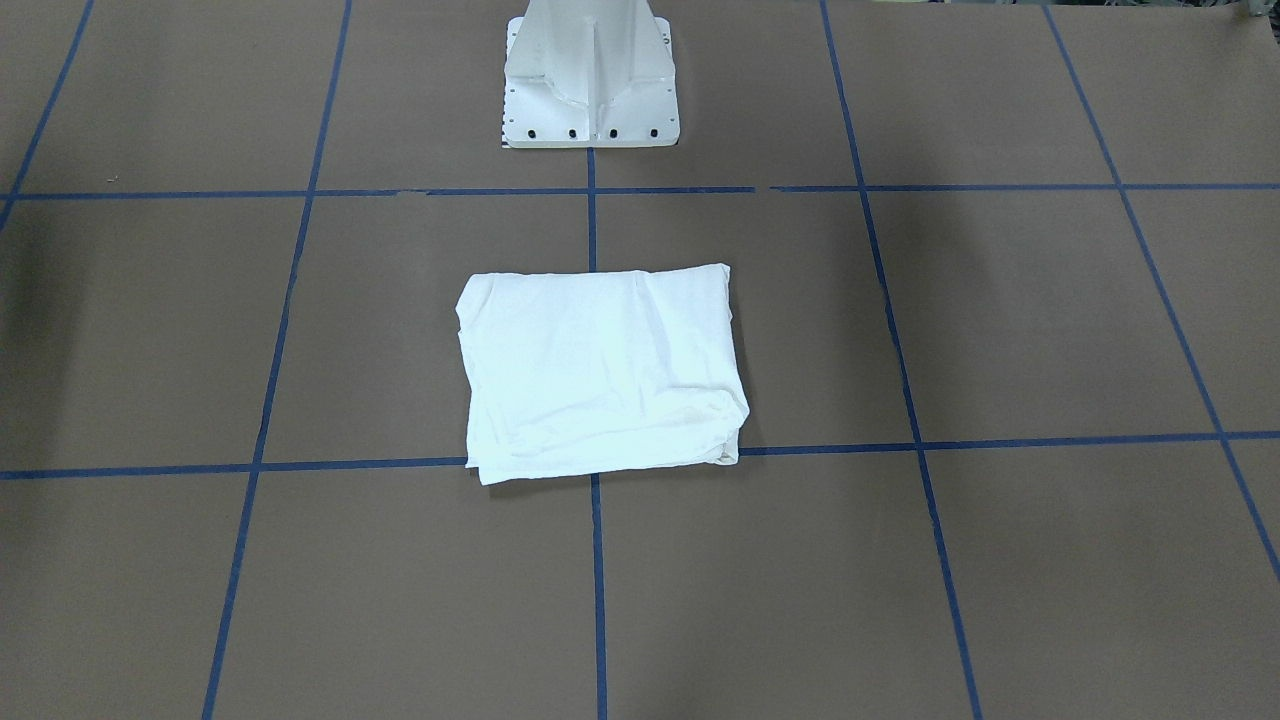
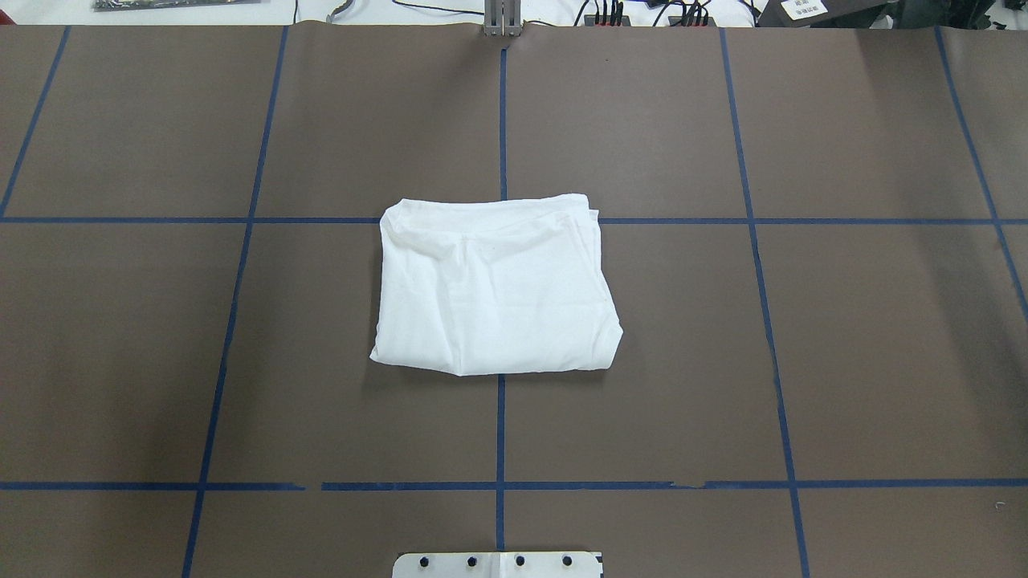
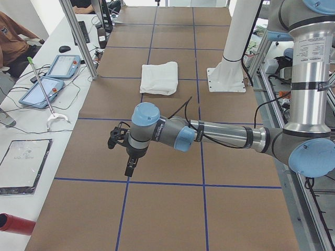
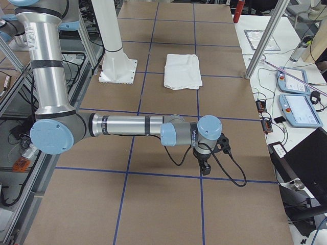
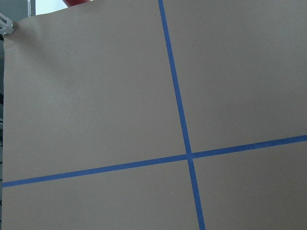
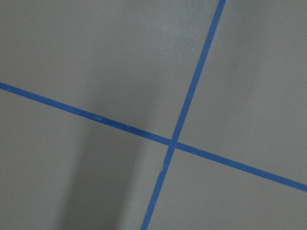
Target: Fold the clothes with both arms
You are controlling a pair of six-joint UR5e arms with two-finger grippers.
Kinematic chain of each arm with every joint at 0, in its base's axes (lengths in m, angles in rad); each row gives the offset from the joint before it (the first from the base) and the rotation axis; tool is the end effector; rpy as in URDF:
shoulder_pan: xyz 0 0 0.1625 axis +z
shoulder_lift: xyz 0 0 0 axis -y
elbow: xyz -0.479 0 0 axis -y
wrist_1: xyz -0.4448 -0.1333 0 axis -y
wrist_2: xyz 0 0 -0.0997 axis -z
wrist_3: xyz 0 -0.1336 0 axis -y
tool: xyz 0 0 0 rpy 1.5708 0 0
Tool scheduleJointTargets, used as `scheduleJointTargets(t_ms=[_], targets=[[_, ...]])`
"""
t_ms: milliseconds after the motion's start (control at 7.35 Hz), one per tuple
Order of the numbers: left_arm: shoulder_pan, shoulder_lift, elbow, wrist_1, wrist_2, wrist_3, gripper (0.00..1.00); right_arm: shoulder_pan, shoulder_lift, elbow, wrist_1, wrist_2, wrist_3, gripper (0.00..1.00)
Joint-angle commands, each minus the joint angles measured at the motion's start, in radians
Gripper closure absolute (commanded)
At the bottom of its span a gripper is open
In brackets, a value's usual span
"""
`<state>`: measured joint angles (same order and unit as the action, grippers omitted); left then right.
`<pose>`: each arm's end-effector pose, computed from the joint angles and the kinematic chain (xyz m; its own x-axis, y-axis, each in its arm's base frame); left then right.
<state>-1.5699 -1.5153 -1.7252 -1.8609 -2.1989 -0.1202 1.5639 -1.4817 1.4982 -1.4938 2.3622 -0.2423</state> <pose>-0.0543 -0.5494 0.6591 0.8032 0.1110 -0.5853 0.0962 0.9454 0.3113 0.0342 -0.5956 0.7164 0.6802 -0.3081 0.6651 0.1752 0.9494 0.2606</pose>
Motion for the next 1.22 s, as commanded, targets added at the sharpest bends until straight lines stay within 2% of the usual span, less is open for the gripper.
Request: scheduleJointTargets(t_ms=[0,272,408,544,680,816,1088], targets=[[-0.001,0.038,0.031,-0.05,-0.007,-0.012,0.0,0.036,-0.095,0.025,0.078,0.011,0.018,0.0],[-0.001,0.046,0.054,-0.009,-0.007,-0.013,0.0,0.036,-0.104,0.027,0.066,0.043,0.169,0.0],[-0.001,0.046,0.043,0.047,-0.009,-0.013,0.0,0.036,-0.097,0.034,0.02,0.057,0.228,0.0],[-0.001,0.041,0.033,0.125,-0.025,-0.013,0.0,0.036,-0.086,0.063,-0.065,0.086,0.228,0.0],[-0.001,0.044,0.03,0.162,-0.097,-0.013,0.0,0.036,-0.098,0.112,-0.106,0.089,0.228,0.0],[-0.001,0.044,0.03,0.184,-0.126,-0.012,0.0,0.036,-0.101,0.125,-0.13,0.091,0.228,0.0],[-0.001,0.044,0.027,0.189,-0.128,-0.007,0.0,0.036,-0.103,0.125,-0.131,0.091,0.23,0.0]])
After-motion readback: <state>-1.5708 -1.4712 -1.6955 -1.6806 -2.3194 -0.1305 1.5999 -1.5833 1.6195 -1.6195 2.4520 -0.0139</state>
